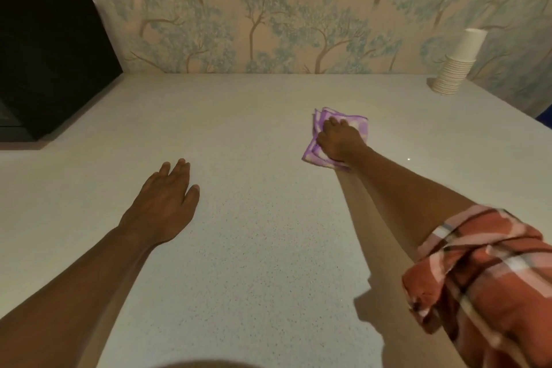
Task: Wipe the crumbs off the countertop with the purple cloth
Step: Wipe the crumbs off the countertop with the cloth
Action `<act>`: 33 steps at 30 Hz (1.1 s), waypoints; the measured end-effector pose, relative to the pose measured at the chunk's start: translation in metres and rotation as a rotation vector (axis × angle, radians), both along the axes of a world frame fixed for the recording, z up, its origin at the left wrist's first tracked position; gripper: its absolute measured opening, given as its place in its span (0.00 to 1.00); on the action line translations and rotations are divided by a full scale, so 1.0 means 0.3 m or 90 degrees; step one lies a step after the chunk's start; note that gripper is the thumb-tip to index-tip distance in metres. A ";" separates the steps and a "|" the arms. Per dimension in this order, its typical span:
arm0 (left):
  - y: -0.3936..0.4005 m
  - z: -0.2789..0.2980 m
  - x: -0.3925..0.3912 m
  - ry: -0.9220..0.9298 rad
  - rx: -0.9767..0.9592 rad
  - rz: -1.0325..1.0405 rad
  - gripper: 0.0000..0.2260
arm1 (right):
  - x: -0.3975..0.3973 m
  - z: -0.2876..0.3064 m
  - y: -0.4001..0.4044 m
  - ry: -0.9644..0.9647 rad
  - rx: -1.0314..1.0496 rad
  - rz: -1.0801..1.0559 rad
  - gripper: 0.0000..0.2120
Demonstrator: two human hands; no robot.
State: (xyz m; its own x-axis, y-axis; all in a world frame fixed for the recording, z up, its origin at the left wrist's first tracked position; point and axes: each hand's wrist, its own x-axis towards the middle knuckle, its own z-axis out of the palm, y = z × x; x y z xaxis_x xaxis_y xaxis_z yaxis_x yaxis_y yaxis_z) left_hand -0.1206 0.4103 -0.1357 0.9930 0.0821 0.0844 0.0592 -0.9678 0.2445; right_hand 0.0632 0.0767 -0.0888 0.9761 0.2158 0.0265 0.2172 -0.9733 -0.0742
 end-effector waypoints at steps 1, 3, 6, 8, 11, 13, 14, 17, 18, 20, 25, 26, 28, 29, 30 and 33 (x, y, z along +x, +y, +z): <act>0.002 0.000 0.001 0.000 0.000 -0.001 0.29 | -0.013 -0.005 0.028 0.004 0.038 0.032 0.21; 0.002 0.000 0.003 0.003 0.002 -0.002 0.28 | -0.059 -0.018 0.073 0.032 0.058 0.108 0.22; 0.000 0.000 0.002 0.007 0.010 0.002 0.28 | -0.180 -0.045 0.122 0.010 0.071 0.142 0.23; 0.000 0.000 0.000 0.006 0.012 0.002 0.29 | -0.238 -0.073 0.109 -0.013 0.080 0.147 0.26; -0.003 0.008 -0.006 0.015 0.006 0.002 0.30 | -0.240 -0.089 0.041 -0.004 0.088 0.116 0.28; -0.009 0.013 -0.011 0.016 0.008 0.005 0.30 | -0.175 -0.069 -0.008 -0.002 0.076 0.049 0.28; -0.010 0.014 -0.012 0.016 0.012 0.006 0.31 | -0.142 -0.057 -0.022 0.005 0.065 0.014 0.28; -0.014 0.013 -0.006 0.012 0.020 0.008 0.30 | -0.066 -0.038 -0.020 0.031 0.044 0.015 0.23; -0.015 0.011 -0.003 0.011 0.024 0.008 0.30 | -0.053 -0.032 -0.001 0.047 0.043 0.026 0.22; -0.012 0.010 0.000 0.010 0.029 0.009 0.30 | -0.039 -0.021 0.062 0.074 0.048 0.004 0.24; -0.013 0.011 0.002 0.015 0.038 0.008 0.29 | -0.101 -0.036 0.289 0.069 0.060 0.080 0.30; -0.015 0.013 0.003 0.018 0.040 0.010 0.29 | -0.129 -0.039 0.323 0.069 0.060 0.095 0.30; -0.017 0.013 0.005 0.017 0.042 0.011 0.29 | -0.190 -0.042 0.376 0.051 0.025 0.139 0.30; -0.017 0.015 0.005 0.015 0.044 0.011 0.29 | -0.223 -0.042 0.395 0.047 0.008 0.161 0.30; -0.015 0.017 0.004 0.014 0.045 0.012 0.28 | -0.260 -0.045 0.411 0.050 0.002 0.180 0.31; -0.021 0.023 -0.004 0.014 0.040 0.017 0.28 | -0.367 -0.053 0.417 0.045 0.018 0.221 0.31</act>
State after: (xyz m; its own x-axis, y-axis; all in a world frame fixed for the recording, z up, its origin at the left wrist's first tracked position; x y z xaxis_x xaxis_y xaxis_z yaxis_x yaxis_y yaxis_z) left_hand -0.1217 0.4040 -0.1289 0.9922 0.1044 0.0686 0.0906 -0.9792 0.1813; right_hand -0.0470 0.2019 -0.1049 0.8443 0.5351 -0.0286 0.5279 -0.8398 -0.1262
